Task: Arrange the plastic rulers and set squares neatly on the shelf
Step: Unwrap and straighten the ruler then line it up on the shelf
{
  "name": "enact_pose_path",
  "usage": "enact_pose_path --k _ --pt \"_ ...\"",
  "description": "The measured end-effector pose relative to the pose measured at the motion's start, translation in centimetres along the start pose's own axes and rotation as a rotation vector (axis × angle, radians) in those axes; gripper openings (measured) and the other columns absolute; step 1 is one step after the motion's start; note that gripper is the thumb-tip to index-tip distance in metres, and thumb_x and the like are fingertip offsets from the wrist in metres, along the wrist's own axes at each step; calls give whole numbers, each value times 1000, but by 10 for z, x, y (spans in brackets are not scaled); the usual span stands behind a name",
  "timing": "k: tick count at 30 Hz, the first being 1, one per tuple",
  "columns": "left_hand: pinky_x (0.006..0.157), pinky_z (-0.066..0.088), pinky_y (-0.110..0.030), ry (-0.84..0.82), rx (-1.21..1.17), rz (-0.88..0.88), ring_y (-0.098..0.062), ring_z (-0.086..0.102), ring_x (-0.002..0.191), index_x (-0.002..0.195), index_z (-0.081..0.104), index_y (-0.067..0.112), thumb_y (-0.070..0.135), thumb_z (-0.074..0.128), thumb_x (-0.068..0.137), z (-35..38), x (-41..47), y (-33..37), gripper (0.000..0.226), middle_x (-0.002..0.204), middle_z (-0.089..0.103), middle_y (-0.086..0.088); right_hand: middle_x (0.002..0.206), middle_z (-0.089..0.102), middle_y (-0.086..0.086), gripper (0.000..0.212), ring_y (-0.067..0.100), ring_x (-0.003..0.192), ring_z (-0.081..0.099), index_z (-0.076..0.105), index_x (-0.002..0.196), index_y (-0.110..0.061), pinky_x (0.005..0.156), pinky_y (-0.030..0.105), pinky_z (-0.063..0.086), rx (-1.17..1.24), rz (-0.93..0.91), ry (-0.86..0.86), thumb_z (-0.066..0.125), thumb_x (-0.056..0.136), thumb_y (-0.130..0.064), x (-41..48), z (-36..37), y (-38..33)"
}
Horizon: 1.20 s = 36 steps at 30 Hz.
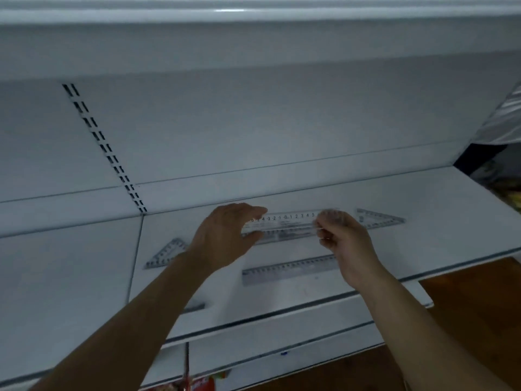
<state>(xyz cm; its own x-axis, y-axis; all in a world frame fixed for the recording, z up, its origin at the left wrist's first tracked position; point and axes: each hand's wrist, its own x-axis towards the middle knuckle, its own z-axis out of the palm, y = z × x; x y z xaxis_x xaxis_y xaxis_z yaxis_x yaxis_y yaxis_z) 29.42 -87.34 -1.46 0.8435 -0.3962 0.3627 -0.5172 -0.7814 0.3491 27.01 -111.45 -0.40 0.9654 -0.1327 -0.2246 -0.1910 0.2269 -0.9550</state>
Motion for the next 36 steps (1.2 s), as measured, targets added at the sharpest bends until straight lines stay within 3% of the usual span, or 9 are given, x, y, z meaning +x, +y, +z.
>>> enact_pose_path --k 3,6,8,11,14,25,32,36 --pt "88 43 -19 -49 -17 -117 -13 64 99 123 63 25 40 60 83 2 5 9 43 114 68 6 86 69 0 15 9 73 64 64 102 -16 68 22 50 -128 -61 -54 67 87 -14 21 -13 -1" --pt "88 38 -15 -79 -16 -220 -13 62 105 126 61 27 32 67 87 3 7 17 40 121 65 6 116 59 -16 46 -2 101 55 53 126 -28 85 11 42 -575 -295 -79 71 84 -29 39 -33 -2" --pt "88 34 -13 -98 2 -270 -12 60 110 128 58 29 32 66 88 6 10 21 41 126 63 7 126 49 -16 56 -1 113 42 51 132 -23 98 18 33 -903 -579 -158 73 81 -33 50 -43 -6" --pt "85 32 -12 -151 33 -335 -11 58 113 130 56 35 37 63 89 9 18 27 41 129 60 11 125 60 2 56 18 116 50 59 127 -13 102 37 38 -1194 -850 -371 74 78 -37 70 -48 -8" --pt "90 36 -18 -202 58 -370 -10 57 114 130 55 38 42 62 89 12 23 29 41 130 59 13 116 66 3 49 26 106 56 63 123 -16 93 39 43 -1320 -813 -458 73 80 -38 83 -46 -8" --pt "99 33 -21 -345 32 -401 -10 46 123 129 55 35 45 62 88 30 23 6 43 130 54 11 122 62 -6 44 17 111 48 63 124 -24 91 27 34 -1440 -705 -559 62 87 -47 100 -38 7" --pt "94 38 -24 -410 16 -350 -11 49 113 120 61 31 43 66 85 30 25 3 37 116 57 8 121 57 -6 46 15 109 45 59 127 -26 90 28 36 -1452 -605 -627 63 86 -47 101 -34 8" --pt "90 46 -36 -454 34 -303 -14 52 101 104 65 26 41 63 85 26 27 3 24 103 56 6 122 54 -8 47 13 111 44 57 129 -27 88 27 37 -1440 -565 -637 62 87 -47 100 -35 7"
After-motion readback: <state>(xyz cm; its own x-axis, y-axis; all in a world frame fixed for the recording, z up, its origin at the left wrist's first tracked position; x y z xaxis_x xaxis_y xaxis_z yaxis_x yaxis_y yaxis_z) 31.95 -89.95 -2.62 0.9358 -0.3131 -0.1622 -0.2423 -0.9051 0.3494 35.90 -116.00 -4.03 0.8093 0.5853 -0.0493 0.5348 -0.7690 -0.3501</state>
